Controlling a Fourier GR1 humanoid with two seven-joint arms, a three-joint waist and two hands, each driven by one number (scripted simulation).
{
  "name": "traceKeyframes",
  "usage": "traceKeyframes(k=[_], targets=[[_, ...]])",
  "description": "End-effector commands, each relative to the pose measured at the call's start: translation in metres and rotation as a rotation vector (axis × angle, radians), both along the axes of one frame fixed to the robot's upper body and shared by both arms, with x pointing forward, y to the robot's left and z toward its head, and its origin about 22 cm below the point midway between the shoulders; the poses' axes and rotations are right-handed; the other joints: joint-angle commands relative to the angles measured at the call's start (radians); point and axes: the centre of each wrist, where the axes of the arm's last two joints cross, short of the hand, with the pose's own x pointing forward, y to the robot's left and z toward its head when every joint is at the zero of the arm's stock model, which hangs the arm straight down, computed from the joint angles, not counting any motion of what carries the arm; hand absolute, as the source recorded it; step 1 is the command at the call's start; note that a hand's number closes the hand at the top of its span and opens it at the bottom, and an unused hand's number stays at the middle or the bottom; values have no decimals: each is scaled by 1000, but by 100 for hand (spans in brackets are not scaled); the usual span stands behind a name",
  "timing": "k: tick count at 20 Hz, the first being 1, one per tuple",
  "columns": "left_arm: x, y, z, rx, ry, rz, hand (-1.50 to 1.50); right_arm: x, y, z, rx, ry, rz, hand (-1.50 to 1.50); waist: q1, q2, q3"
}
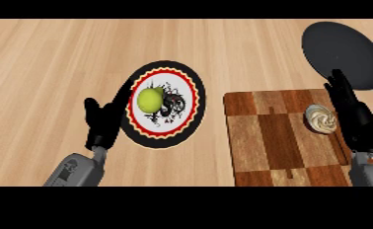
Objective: Pick the cupcake from the cutting board and place it in the pan
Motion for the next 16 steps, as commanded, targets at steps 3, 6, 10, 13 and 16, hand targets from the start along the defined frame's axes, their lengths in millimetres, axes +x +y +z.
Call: traceKeyframes(k=[3,6,10,13,16], targets=[[15,10,33,119,-135,-38,0,-5,-69,15,42,140,-296,-150,10,-15,31],[24,41,58,265,-248,-80,0,-20,-113,23,117,254,-573,-150,7,-18,31],[17,38,59,245,-220,-126,0,-53,-125,-7,-378,456,-791,150,30,-14,28],[11,29,63,251,-222,-108,0,-41,-84,-13,-301,347,-887,-150,15,-19,29],[7,38,73,222,-224,-105,0,-41,-43,-8,-277,412,-773,-150,8,-15,29]])
